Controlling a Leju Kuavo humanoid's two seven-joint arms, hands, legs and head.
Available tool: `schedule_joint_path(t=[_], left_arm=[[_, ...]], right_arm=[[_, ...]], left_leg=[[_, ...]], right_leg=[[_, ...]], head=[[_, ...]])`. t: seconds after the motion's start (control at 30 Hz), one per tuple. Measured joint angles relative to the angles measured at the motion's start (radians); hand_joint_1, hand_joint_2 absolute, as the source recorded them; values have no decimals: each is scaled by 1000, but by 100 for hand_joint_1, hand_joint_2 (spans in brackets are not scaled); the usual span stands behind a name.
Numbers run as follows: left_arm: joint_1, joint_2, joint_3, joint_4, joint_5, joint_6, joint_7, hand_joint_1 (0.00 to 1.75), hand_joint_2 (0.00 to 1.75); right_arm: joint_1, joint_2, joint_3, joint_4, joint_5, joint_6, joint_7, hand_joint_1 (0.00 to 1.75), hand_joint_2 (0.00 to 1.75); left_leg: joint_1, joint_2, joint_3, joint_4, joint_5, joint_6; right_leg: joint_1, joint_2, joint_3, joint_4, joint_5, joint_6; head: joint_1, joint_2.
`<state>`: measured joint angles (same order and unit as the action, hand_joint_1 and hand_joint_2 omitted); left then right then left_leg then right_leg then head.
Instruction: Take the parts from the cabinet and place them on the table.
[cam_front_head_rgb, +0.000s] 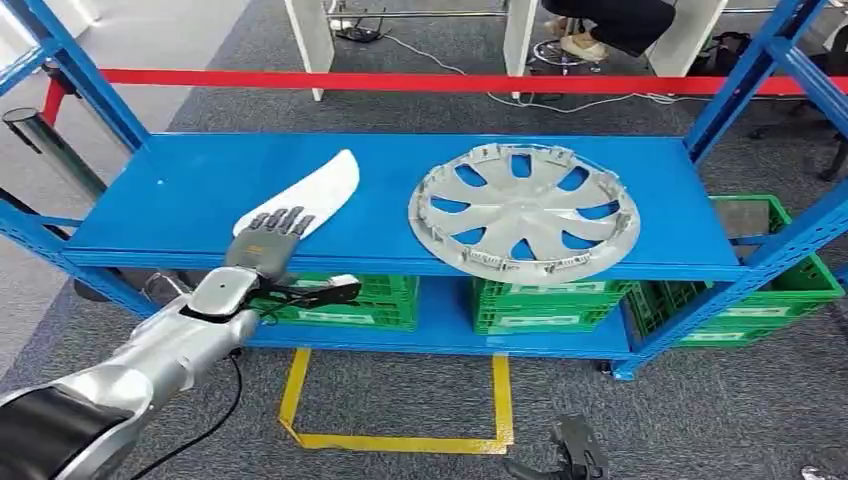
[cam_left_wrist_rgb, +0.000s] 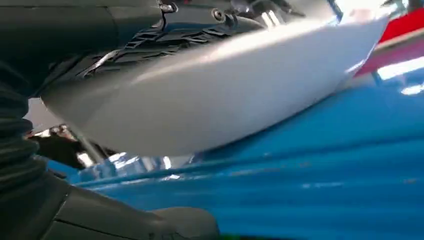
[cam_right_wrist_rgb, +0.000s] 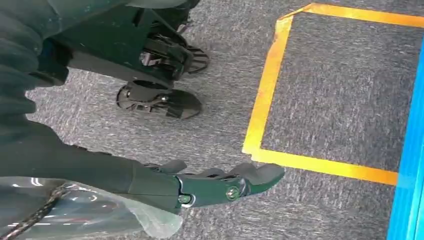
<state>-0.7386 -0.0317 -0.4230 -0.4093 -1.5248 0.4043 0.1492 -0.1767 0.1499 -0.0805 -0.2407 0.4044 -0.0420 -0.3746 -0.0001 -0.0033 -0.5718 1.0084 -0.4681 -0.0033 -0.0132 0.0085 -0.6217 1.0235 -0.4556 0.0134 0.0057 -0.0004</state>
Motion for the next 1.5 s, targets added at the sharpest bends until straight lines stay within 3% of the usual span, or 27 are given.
schedule_joint_path(t=[0.13, 0.2, 0.23, 0.27, 0.3, 0.53, 0.97, 1.13, 1.3, 1.4, 1.5], left_arm=[[-4, 7, 19, 6, 5, -16, 14, 0, 175], [-7, 11, 35, 9, 20, -24, 14, 23, 175], [-9, 12, 46, 10, 31, -31, 11, 84, 175], [-11, 13, 58, 11, 43, -41, 8, 166, 175], [-13, 14, 68, 12, 53, -50, 5, 175, 175], [-21, 14, 113, 17, 63, -77, -4, 175, 175], [-37, 14, 159, 18, 85, -35, -61, 175, 175], [-41, 8, 174, 16, 123, 41, -123, 175, 175], [-24, -18, 244, -38, 332, 255, -344, 175, 175], [10, -45, 314, -125, 423, 288, -499, 175, 175], [67, -105, 431, -261, 485, 290, -702, 175, 175]], right_arm=[[1, 0, -7, 0, -5, 1, 0, 0, 175], [2, 0, -11, 0, -6, 1, -2, 0, 175], [3, 0, -15, 0, -6, 1, -2, 0, 175], [3, 0, -17, 0, -6, 2, -1, 0, 175], [3, 0, -18, 0, -6, 3, -1, 0, 175], [3, 0, -23, 0, -6, 8, -1, 0, 175], [2, 0, -26, 0, 2, 9, -2, 0, 175], [2, 0, -31, 0, 5, 10, -3, 0, 175], [2, 0, -37, 0, 11, 10, -7, 0, 175], [3, 0, -40, 0, 14, 8, -10, 0, 175], [4, 0, -42, 0, 18, 7, -14, 0, 175]], left_leg=[[0, 0, 0, 0, 0, 0], [0, 0, 0, 0, 0, 0], [0, 0, 0, 0, 0, 0], [0, 0, 0, 0, 0, 0], [0, 0, 0, 0, 0, 0], [0, 0, 0, 0, 0, 0], [0, 0, 0, 0, 0, 0], [0, 0, 0, 0, 0, 0], [0, 0, 0, 0, 0, 0], [0, 0, 0, 0, 0, 0], [0, 0, -1, 1, 0, 0]], right_leg=[[0, 0, 0, 0, 0, 0], [0, 0, 0, 0, 0, 0], [0, 0, 0, 0, 0, 0], [0, 0, 0, 0, 0, 0], [0, 0, 0, 0, 0, 0], [0, 0, 0, 0, 0, 0], [0, 0, 0, 0, 0, 0], [0, 0, 0, 0, 0, 0], [0, 0, 0, 0, 0, 0], [0, 0, 0, 0, 0, 0], [0, 0, 0, 0, 0, 0]], head=[[0, 0], [0, 0], [0, 0], [0, 0], [0, 0], [0, 0], [0, 0], [0, 0], [0, 0], [0, 0], [0, 0]])
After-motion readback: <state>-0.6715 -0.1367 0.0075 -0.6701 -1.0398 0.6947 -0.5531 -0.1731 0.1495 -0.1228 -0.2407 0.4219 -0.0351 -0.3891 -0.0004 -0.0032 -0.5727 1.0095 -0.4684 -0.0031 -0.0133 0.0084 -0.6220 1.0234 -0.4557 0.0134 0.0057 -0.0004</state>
